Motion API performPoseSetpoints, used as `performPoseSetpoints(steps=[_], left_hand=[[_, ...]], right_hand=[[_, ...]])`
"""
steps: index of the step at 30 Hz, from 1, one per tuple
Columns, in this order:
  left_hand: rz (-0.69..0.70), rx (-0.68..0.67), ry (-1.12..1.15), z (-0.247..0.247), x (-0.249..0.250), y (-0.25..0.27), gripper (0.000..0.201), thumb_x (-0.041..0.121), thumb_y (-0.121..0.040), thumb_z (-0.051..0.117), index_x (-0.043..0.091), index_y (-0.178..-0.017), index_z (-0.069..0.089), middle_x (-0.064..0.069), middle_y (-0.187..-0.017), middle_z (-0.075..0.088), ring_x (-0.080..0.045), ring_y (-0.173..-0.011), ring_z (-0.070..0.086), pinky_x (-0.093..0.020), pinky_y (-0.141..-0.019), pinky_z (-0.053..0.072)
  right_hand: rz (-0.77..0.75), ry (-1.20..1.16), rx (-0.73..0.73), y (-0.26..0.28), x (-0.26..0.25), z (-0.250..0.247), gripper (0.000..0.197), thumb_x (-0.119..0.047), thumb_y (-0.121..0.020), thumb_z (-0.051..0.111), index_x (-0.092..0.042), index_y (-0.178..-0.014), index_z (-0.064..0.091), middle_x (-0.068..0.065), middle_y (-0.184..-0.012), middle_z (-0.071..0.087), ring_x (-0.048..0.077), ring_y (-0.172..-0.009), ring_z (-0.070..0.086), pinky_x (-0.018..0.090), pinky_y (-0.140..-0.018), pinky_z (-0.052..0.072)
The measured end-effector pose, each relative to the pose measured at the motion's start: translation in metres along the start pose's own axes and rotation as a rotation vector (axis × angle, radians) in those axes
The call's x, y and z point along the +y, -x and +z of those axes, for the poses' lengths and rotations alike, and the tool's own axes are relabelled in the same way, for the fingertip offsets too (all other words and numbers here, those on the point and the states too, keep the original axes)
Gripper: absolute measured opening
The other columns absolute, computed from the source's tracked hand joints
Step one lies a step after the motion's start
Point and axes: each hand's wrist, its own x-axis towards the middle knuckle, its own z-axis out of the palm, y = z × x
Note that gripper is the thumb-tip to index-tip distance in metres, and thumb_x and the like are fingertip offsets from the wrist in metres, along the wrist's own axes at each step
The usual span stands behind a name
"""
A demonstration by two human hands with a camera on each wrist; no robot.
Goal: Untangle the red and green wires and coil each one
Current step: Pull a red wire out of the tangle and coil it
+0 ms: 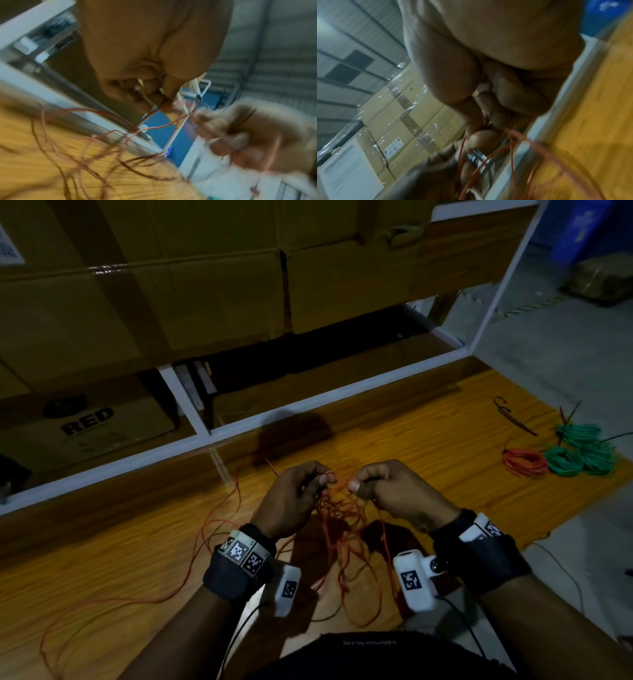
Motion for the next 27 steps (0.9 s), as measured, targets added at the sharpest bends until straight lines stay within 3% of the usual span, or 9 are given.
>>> performPoseSetpoints(steps=[4, 7, 9, 13, 16, 18, 20, 23, 27], left_hand=[[-0.003, 0.058, -0.039, -0.010, -0.009, 0.000, 0.017, 0.022, -0.107, 0.051, 0.029, -0.101, 0.065, 0.004, -0.077, 0.063, -0.019, -0.071, 0.063, -0.048, -0.067, 0.052], [-0.040, 0.123, -0.115, -0.027, -0.021, -0.004, 0.016, 0.022, -0.107, 0.050, 0.024, -0.105, 0.065, -0.001, -0.079, 0.064, -0.020, -0.069, 0.062, -0.048, -0.064, 0.052], [-0.080, 0.164, -0.129, -0.042, -0.029, -0.009, 0.016, 0.022, -0.106, 0.050, 0.022, -0.109, 0.066, -0.001, -0.079, 0.064, -0.019, -0.067, 0.060, -0.045, -0.061, 0.051], [-0.020, 0.044, -0.299, -0.050, -0.031, -0.011, 0.013, 0.024, -0.104, 0.055, 0.027, -0.108, 0.067, 0.005, -0.083, 0.067, -0.011, -0.071, 0.064, -0.034, -0.061, 0.052], [0.036, -0.016, -0.271, -0.045, -0.027, -0.009, 0.012, 0.025, -0.104, 0.056, 0.026, -0.104, 0.068, 0.008, -0.084, 0.069, -0.005, -0.075, 0.065, -0.030, -0.062, 0.054], [0.062, 0.000, -0.224, -0.044, -0.023, -0.008, 0.012, 0.024, -0.104, 0.056, 0.026, -0.100, 0.067, 0.009, -0.087, 0.070, -0.002, -0.080, 0.065, -0.026, -0.067, 0.052], [0.066, 0.014, -0.120, -0.042, -0.016, -0.007, 0.013, 0.023, -0.104, 0.056, 0.022, -0.101, 0.068, 0.008, -0.089, 0.069, -0.003, -0.082, 0.065, -0.025, -0.070, 0.053], [0.106, -0.022, -0.019, -0.031, 0.002, -0.004, 0.016, 0.024, -0.105, 0.054, 0.020, -0.103, 0.069, 0.009, -0.082, 0.064, -0.003, -0.069, 0.058, -0.018, -0.060, 0.044], [0.124, -0.046, 0.109, -0.015, 0.011, -0.005, 0.016, 0.018, -0.107, 0.052, 0.017, -0.102, 0.067, 0.015, -0.068, 0.056, -0.003, -0.054, 0.048, -0.022, -0.053, 0.038]], right_hand=[[0.036, -0.008, -0.096, 0.006, -0.002, -0.020, 0.038, -0.036, -0.103, 0.059, -0.006, -0.083, 0.072, -0.007, -0.053, 0.054, 0.009, -0.052, 0.043, 0.025, -0.056, 0.028], [0.066, -0.204, -0.154, 0.014, 0.009, -0.036, 0.034, -0.038, -0.100, 0.061, -0.007, -0.091, 0.072, 0.000, -0.055, 0.041, 0.016, -0.055, 0.046, 0.031, -0.057, 0.039], [0.099, -0.364, -0.174, 0.022, 0.019, -0.049, 0.033, -0.037, -0.097, 0.060, -0.005, -0.092, 0.068, 0.000, -0.056, 0.031, 0.015, -0.047, 0.035, 0.028, -0.049, 0.032], [0.072, -0.112, 0.040, 0.027, 0.046, -0.074, 0.035, -0.040, -0.092, 0.065, -0.008, -0.083, 0.075, 0.000, -0.052, 0.031, 0.014, -0.047, 0.019, 0.026, -0.047, 0.016], [0.030, -0.023, 0.124, 0.027, 0.059, -0.079, 0.031, -0.034, -0.097, 0.064, -0.014, -0.078, 0.077, -0.004, -0.049, 0.043, 0.013, -0.044, 0.029, 0.024, -0.049, 0.022], [-0.002, 0.066, 0.100, 0.028, 0.060, -0.078, 0.027, -0.032, -0.096, 0.067, -0.014, -0.079, 0.077, -0.005, -0.058, 0.061, 0.007, -0.048, 0.052, 0.024, -0.056, 0.036], [-0.007, 0.172, 0.027, 0.031, 0.053, -0.070, 0.018, -0.037, -0.091, 0.072, -0.020, -0.095, 0.078, -0.009, -0.088, 0.076, -0.004, -0.079, 0.068, 0.027, -0.074, 0.051], [-0.072, 0.140, -0.083, 0.028, 0.029, -0.040, 0.038, -0.056, -0.083, 0.071, -0.037, -0.116, 0.072, -0.014, -0.112, 0.073, -0.003, -0.105, 0.066, 0.029, -0.088, 0.054], [-0.229, 0.178, -0.039, 0.011, 0.001, 0.008, 0.032, -0.055, -0.092, 0.068, -0.033, -0.115, 0.072, -0.016, -0.109, 0.073, -0.004, -0.100, 0.067, 0.031, -0.087, 0.056]])
